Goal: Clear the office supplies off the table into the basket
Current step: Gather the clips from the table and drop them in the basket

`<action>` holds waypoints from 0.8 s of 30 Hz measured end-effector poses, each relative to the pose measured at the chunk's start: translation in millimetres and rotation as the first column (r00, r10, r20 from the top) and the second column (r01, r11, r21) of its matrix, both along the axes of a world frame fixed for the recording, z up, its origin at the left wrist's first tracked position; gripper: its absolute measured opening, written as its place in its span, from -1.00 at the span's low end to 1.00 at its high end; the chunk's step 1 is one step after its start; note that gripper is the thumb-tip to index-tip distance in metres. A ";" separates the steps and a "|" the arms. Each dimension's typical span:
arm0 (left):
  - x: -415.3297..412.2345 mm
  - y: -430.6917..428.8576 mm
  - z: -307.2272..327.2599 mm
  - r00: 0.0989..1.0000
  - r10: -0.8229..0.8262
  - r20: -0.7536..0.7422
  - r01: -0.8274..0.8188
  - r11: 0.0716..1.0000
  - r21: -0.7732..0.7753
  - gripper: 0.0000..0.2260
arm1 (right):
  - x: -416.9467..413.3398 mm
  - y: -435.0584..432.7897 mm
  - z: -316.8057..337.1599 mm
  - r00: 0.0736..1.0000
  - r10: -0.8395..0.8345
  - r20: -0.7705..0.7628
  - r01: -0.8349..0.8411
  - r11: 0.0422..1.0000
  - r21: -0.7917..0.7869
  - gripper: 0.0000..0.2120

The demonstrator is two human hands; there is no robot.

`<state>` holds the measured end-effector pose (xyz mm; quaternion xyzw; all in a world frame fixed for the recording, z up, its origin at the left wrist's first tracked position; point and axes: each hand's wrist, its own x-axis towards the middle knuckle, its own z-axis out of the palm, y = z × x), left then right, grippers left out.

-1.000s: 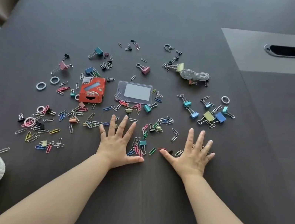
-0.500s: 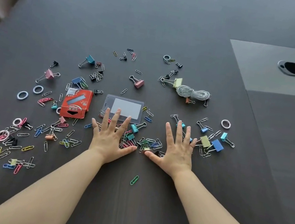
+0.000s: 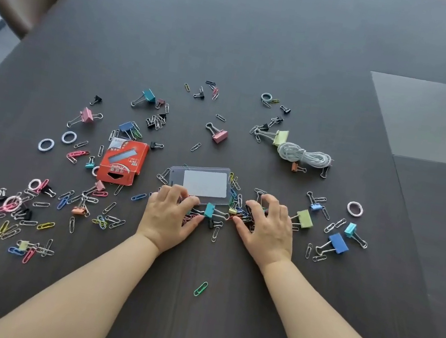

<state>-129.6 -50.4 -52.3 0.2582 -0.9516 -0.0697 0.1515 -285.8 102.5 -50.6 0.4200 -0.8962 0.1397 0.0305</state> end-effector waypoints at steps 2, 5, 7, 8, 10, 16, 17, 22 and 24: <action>0.7 1.4 -0.4 1.000 -0.012 -0.008 0.012 1.000 0.008 -0.70 | 3.6 -0.3 -1.4 1.000 0.003 0.008 -0.003 1.000 -0.026 -0.67; 2.2 6.1 1.1 1.000 -0.016 -0.006 0.016 1.000 0.003 -0.70 | 12.9 -1.2 -0.9 1.000 -0.021 -0.015 0.020 0.999 -0.033 -0.72; 3.6 10.3 2.1 1.000 -0.011 0.007 0.012 1.000 -0.013 -0.70 | 16.1 -2.5 0.5 0.999 -0.026 -0.042 0.025 1.000 -0.013 -0.69; 4.5 11.6 2.1 1.000 -0.006 0.009 0.006 1.000 -0.015 -0.70 | 16.9 -2.9 1.7 0.998 -0.022 -0.060 0.022 1.000 0.003 -0.68; 6.6 13.5 2.1 1.000 -0.004 0.006 0.004 1.000 0.002 -0.70 | 17.9 -2.5 3.0 0.996 -0.003 -0.093 0.005 1.000 0.022 -0.66; 26.2 23.4 4.9 0.999 0.030 -0.038 -0.026 0.994 0.104 -0.70 | 31.9 10.8 4.3 0.996 0.080 -0.031 -0.080 0.997 -0.012 -0.67; 32.3 24.4 5.8 0.998 0.035 -0.052 -0.028 0.991 0.128 -0.69 | 36.0 13.4 6.9 0.997 0.055 0.052 -0.052 0.997 -0.050 -0.68; 62.2 17.4 23.8 0.973 0.138 -0.188 -0.085 0.961 0.265 -0.65 | 56.3 4.8 37.2 0.905 -0.050 0.423 0.143 0.971 -0.190 -0.79; 76.5 11.2 41.3 0.958 0.159 -0.238 -0.090 0.957 0.276 -0.63 | 69.1 -8.2 53.2 0.880 0.013 0.474 0.144 0.946 -0.292 -0.83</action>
